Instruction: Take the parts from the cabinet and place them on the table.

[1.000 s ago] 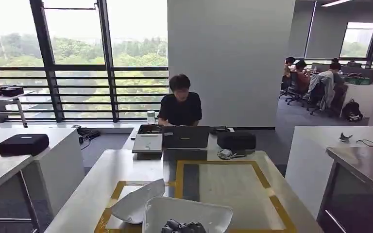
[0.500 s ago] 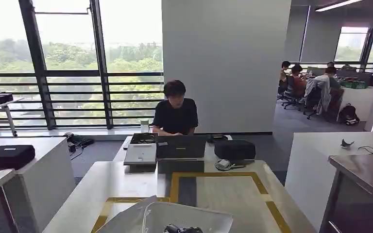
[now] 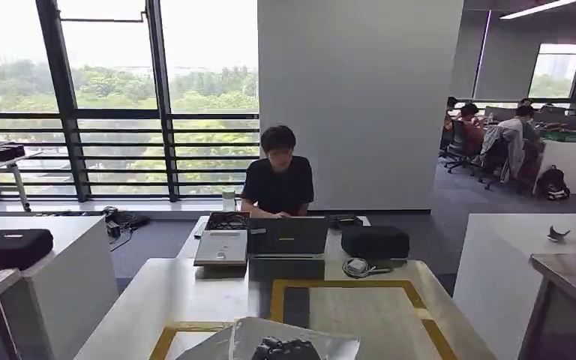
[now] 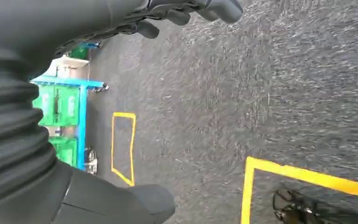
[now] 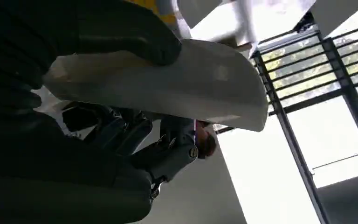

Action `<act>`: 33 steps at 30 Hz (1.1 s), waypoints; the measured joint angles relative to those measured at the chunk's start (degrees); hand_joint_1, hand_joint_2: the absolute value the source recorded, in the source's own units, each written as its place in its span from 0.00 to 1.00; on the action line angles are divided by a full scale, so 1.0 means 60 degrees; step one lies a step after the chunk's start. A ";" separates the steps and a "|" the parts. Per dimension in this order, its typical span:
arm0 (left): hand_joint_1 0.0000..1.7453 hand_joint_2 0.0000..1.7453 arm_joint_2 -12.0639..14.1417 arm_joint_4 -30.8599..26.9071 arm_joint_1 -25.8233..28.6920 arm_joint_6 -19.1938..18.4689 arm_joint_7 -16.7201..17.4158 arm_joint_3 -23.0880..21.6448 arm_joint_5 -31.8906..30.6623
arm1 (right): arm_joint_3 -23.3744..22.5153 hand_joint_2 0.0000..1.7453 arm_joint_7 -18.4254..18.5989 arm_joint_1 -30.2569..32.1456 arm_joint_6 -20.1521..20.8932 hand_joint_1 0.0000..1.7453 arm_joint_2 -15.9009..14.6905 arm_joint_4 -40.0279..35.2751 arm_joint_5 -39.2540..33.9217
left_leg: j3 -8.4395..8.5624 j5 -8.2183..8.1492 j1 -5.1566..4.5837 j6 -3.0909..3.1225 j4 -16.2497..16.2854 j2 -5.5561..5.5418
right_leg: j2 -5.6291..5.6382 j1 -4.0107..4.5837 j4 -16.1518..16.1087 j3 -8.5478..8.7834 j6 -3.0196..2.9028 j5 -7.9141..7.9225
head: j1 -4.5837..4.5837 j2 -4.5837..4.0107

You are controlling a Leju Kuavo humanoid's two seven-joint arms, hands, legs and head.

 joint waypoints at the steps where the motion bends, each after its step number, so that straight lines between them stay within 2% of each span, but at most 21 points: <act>1: 0.00 1.00 0.0000 -0.0004 -0.0022 -0.0015 -0.0007 -0.0008 -0.0040 | -0.0135 1.00 -0.0091 -0.0316 0.0046 1.00 0.0120 0.0565 -0.0095 | 0.0019 0.0095 -0.0023 -0.0087 0.0071 -0.0002 | -0.0003 -0.0016 -0.0030 0.0026 -0.0063 0.0016 | 0.0004 0.0000; 2: 0.00 1.00 0.0000 -0.0004 -0.0066 -0.0051 -0.0011 -0.0011 -0.0095 | -0.0245 1.00 -0.0168 -0.0659 0.0113 1.00 0.0282 0.1208 -0.0187 | 0.0062 0.0058 -0.0023 -0.0130 0.0061 0.0002 | 0.0016 -0.0037 -0.0042 0.0113 -0.0139 0.0036 | -0.0007 0.0000; 3: 0.00 1.00 0.0007 -0.0004 -0.0135 -0.0088 0.0000 -0.0015 -0.0125 | -0.0384 1.00 -0.0197 -0.1026 0.0138 1.00 0.0417 0.1945 -0.0219 | -0.0022 -0.0092 -0.0006 -0.0135 0.0238 0.0034 | 0.0002 -0.0086 -0.0099 0.0212 -0.0201 0.0015 | -0.0007 0.0000; 4: 0.00 1.00 -0.0014 0.0007 -0.0204 -0.0127 0.0004 -0.0015 -0.0168 | -0.0496 1.00 -0.0198 -0.1374 0.0156 1.00 0.0532 0.2645 -0.0230 | -0.0239 -0.0336 -0.0014 -0.0186 0.0661 0.0058 | -0.0012 -0.0092 -0.0099 0.0245 -0.0260 -0.0021 | -0.0047 0.0000; 6: 0.00 1.00 -0.0022 0.0007 -0.0283 -0.0131 -0.0010 -0.0015 -0.0172 | -0.0638 1.00 -0.0110 -0.1890 0.0207 1.00 0.0685 0.3789 -0.0241 | -0.1049 -0.1007 0.0016 -0.0286 0.2036 0.0076 | -0.0025 -0.0065 -0.0097 0.0259 -0.0315 -0.0063 | -0.0047 0.0000; 7: 0.00 1.00 -0.0022 0.0004 -0.0287 -0.0128 -0.0014 -0.0015 -0.0172 | -0.0682 1.00 -0.0070 -0.2050 0.0226 1.00 0.0744 0.4252 -0.0237 | -0.1420 -0.1224 0.0013 -0.0290 0.2603 0.0079 | -0.0026 -0.0056 -0.0093 0.0266 -0.0322 -0.0084 | -0.0051 0.0000; 8: 0.00 1.00 -0.0018 0.0004 -0.0273 -0.0128 -0.0040 -0.0015 -0.0146 | -0.0715 1.00 -0.0026 -0.2176 0.0240 1.00 0.0792 0.4657 -0.0208 | -0.1645 -0.1208 0.0015 -0.0265 0.2836 0.0082 | -0.0024 -0.0052 -0.0086 0.0287 -0.0320 -0.0111 | -0.0047 0.0004; 9: 0.00 1.00 -0.0015 0.0004 -0.0262 -0.0128 -0.0076 -0.0015 -0.0095 | -0.0759 1.00 0.0036 -0.2268 0.0270 1.00 0.0828 0.5007 -0.0186 | -0.1648 -0.0944 0.0015 -0.0240 0.2622 0.0087 | -0.0011 -0.0052 -0.0078 0.0315 -0.0311 -0.0137 | -0.0058 0.0000; 10: 0.00 1.00 -0.0011 0.0004 -0.0262 -0.0128 -0.0120 -0.0015 -0.0073 | -0.0806 1.00 0.0065 -0.2360 0.0313 1.00 0.0868 0.5342 -0.0164 | -0.1450 -0.0439 0.0016 -0.0214 0.1981 0.0092 | -0.0007 -0.0054 -0.0056 0.0357 -0.0294 -0.0174 | -0.0065 0.0000; 12: 0.00 1.00 0.0000 0.0004 -0.0264 -0.0113 -0.0171 -0.0015 -0.0011 | -0.0846 1.00 0.0123 -0.2522 0.0357 1.00 0.0941 0.5812 -0.0121 | -0.0814 0.0627 0.0025 -0.0216 0.0261 0.0097 | 0.0001 -0.0062 0.0000 0.0406 -0.0212 -0.0254 | -0.0069 0.0000; 13: 0.00 1.00 0.0000 0.0007 -0.0262 -0.0113 -0.0186 -0.0015 -0.0004 | -0.0846 1.00 0.0142 -0.2584 0.0361 1.00 0.0974 0.6019 -0.0092 | -0.0835 0.0470 0.0003 -0.0194 0.0092 0.0092 | 0.0006 -0.0027 0.0033 0.0406 -0.0170 -0.0264 | -0.0073 0.0000; 14: 0.00 1.00 -0.0004 0.0011 -0.0275 -0.0106 -0.0182 -0.0015 -0.0001 | -0.0846 1.00 0.0145 -0.2616 0.0386 1.00 0.0988 0.6205 -0.0066 | -0.0851 0.0318 -0.0018 -0.0077 0.0063 0.0107 | 0.0013 -0.0018 0.0033 0.0348 -0.0122 -0.0252 | -0.0073 0.0000; 15: 0.00 1.00 -0.0004 0.0011 -0.0248 -0.0102 -0.0178 -0.0015 0.0000 | -0.0846 1.00 0.0141 -0.2611 0.0397 1.00 0.1006 0.6345 -0.0026 | -0.0778 0.0569 -0.0013 -0.0031 0.0046 0.0097 | 0.0017 -0.0017 0.0032 0.0335 -0.0076 -0.0279 | -0.0058 0.0004; 16: 0.00 1.00 -0.0011 0.0018 -0.0211 -0.0099 -0.0167 -0.0011 -0.0001 | -0.0846 1.00 0.0131 -0.2612 0.0393 1.00 0.1006 0.6463 0.0003 | -0.0778 0.0602 0.0012 -0.0091 0.0042 0.0093 | 0.0009 0.0018 0.0064 0.0337 -0.0248 -0.0317 | -0.0054 0.0000; 17: 0.00 1.00 -0.0011 0.0022 -0.0187 -0.0098 -0.0153 -0.0011 0.0003 | -0.0846 1.00 0.0127 -0.2617 0.0393 1.00 0.1017 0.6582 0.0014 | -0.0775 0.0619 0.0003 -0.0067 0.0047 0.0075 | 0.0015 0.0021 0.0067 0.0335 -0.0362 -0.0246 | -0.0054 0.0000; 21: 0.00 1.00 -0.0011 0.0022 -0.0185 -0.0084 -0.0149 -0.0008 -0.0001 | -0.0850 1.00 0.0127 -0.2662 0.0401 1.00 0.1061 0.6889 0.0047 | -0.0776 0.0599 -0.0018 -0.0001 0.0046 0.0040 | -0.0009 0.0034 -0.0024 0.0393 -0.0341 -0.0239 | -0.0025 0.0000; 22: 0.00 1.00 -0.0011 0.0022 -0.0181 -0.0073 -0.0124 -0.0008 0.0003 | -0.0846 1.00 0.0116 -0.2677 0.0419 1.00 0.1076 0.6951 0.0080 | -0.0774 0.0599 -0.0018 0.0012 0.0046 0.0042 | -0.0009 0.0034 -0.0049 0.0408 -0.0308 -0.0226 | -0.0025 0.0000; 23: 0.00 1.00 -0.0011 0.0022 -0.0176 -0.0066 -0.0087 -0.0008 0.0003 | -0.0846 0.00 0.0105 -0.2679 0.0447 0.00 0.1098 0.7005 0.0127 | -0.0774 0.0599 -0.0018 0.0019 0.0047 0.0045 | -0.0008 0.0034 -0.0067 0.0417 -0.0269 -0.0229 | -0.0015 0.0000; 27: 0.00 1.00 -0.0011 0.0022 -0.0144 0.0025 -0.0022 -0.0008 -0.0015 | -0.0842 0.00 -0.0033 -0.2670 0.0528 0.00 0.1152 0.7140 0.0225 | -0.0774 0.0583 -0.0028 0.0062 0.0051 0.0055 | -0.0007 0.0014 -0.0108 0.0435 -0.0030 -0.0228 | -0.0014 0.0000; 33: 0.00 1.00 0.0000 0.0022 -0.0148 0.0025 -0.0014 -0.0004 -0.0004 | -0.0842 0.00 -0.0183 -0.2654 0.0422 0.00 0.1189 0.7268 0.0214 | -0.0769 0.0582 -0.0023 0.0062 0.0049 0.0058 | -0.0008 -0.0009 -0.0108 0.0430 0.0009 -0.0234 | -0.0014 0.0000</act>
